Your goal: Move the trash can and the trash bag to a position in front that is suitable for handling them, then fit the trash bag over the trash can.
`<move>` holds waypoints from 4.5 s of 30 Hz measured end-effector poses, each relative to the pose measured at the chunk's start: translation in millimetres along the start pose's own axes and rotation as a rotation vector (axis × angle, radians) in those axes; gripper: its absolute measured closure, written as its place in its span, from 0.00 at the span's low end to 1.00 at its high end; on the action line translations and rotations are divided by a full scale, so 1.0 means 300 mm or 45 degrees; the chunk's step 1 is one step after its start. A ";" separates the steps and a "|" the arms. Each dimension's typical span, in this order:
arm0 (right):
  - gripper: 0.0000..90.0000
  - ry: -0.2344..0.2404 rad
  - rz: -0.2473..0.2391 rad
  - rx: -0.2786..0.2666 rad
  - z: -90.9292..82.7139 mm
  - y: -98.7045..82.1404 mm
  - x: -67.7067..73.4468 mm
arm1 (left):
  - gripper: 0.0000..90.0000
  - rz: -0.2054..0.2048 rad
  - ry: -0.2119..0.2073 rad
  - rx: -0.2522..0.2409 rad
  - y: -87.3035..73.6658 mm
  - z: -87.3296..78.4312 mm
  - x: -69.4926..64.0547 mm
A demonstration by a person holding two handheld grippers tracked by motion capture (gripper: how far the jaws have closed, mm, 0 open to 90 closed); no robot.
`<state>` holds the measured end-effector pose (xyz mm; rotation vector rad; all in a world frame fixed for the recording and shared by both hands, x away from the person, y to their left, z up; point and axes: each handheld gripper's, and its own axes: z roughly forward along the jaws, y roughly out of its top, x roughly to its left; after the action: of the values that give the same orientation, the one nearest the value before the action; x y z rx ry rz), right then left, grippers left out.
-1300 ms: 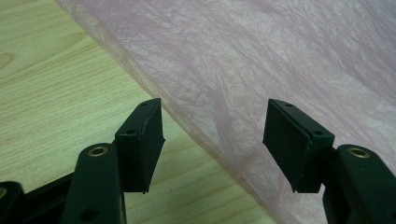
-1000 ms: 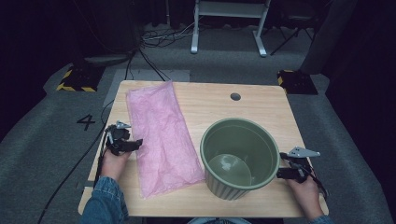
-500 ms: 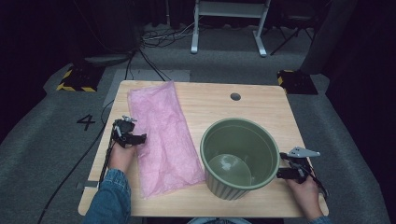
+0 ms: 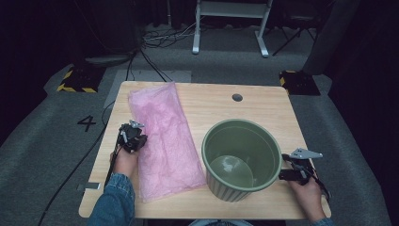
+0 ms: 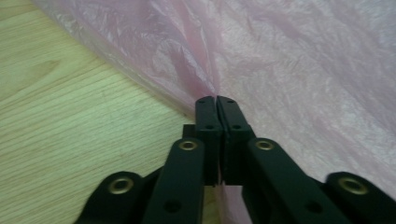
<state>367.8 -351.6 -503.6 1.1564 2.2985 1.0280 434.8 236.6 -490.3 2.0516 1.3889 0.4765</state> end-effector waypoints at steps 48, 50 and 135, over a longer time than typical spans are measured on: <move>0.32 0.099 -0.086 -0.002 -0.005 0.001 0.070 | 1.00 -0.003 -0.364 -0.693 0.058 -0.456 -0.034; 0.32 0.115 -0.101 -0.012 0.000 0.001 0.081 | 1.00 0.002 -0.363 -0.712 0.067 -0.475 -0.039; 0.31 0.249 -0.213 -0.009 0.092 0.081 0.254 | 1.00 0.339 -0.606 -1.003 0.513 -0.847 -0.388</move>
<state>351.9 -268.4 -503.8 0.8767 2.4902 1.1269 346.2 160.5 -193.4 1.5394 0.5164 0.4980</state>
